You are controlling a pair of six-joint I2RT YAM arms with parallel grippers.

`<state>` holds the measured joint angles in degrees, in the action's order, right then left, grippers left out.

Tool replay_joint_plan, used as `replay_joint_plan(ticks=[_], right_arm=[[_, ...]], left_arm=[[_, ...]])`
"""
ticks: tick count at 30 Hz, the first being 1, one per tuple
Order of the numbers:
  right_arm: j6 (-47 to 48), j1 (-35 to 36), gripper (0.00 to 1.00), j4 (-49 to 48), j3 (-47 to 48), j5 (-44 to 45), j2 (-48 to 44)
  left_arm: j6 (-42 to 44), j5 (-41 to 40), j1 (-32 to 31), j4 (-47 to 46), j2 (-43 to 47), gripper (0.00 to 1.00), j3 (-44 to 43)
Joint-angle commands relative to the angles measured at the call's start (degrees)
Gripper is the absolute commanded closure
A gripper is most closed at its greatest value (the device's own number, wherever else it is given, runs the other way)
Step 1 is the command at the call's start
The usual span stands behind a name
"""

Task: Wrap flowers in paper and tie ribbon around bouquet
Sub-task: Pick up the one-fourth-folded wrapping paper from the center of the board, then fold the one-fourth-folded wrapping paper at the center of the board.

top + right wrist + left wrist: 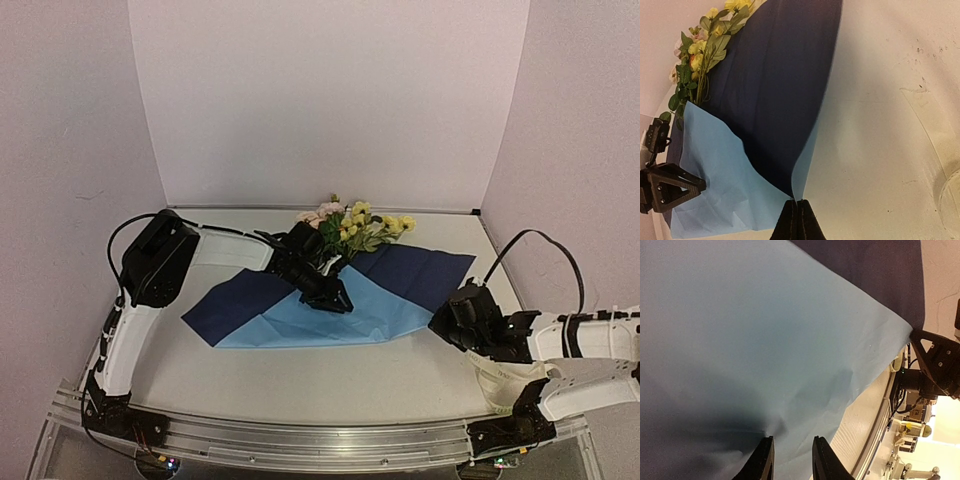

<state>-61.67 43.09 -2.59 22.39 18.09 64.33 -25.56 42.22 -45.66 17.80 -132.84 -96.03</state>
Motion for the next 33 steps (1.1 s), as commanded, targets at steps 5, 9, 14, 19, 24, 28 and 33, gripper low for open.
replay_joint_plan(ticks=[5, 9, 14, 19, 24, 28, 33], right_arm=[[-1.2, 0.3, 1.00, 2.5, 3.8, 2.6, 1.9], [-1.4, 0.3, 1.00, 2.5, 4.4, 2.6, 2.4], [-1.5, 0.3, 1.00, 2.5, 5.1, 2.4, 3.1], [-1.3, 0.4, 1.00, 2.5, 5.4, 2.2, 3.0], [-1.1, 0.6, 1.00, 2.5, 5.5, 2.0, 2.6], [-0.9, 1.0, 1.00, 2.9, 5.3, 1.8, 1.4], [-0.5, 1.6, 1.00, 4.9, 5.5, 1.7, -1.3]], left_arm=[[2.0, 2.4, -3.5, 1.0, 3.8, 0.72, -4.7], [2.0, 3.8, -5.6, 0.8, 3.1, 0.73, -5.4], [1.5, 4.7, -7.8, 0.4, 1.2, 0.75, -6.4], [0.9, 2.5, -8.3, 0.0, -1.0, 0.75, -7.2], [0.2, -2.0, -8.2, -0.5, -3.5, 0.76, -9.2], [-0.2, -2.7, -8.2, 0.0, -6.0, 0.76, -11.3], [-0.3, -3.1, -8.2, 0.1, -7.0, 0.76, -11.3]])
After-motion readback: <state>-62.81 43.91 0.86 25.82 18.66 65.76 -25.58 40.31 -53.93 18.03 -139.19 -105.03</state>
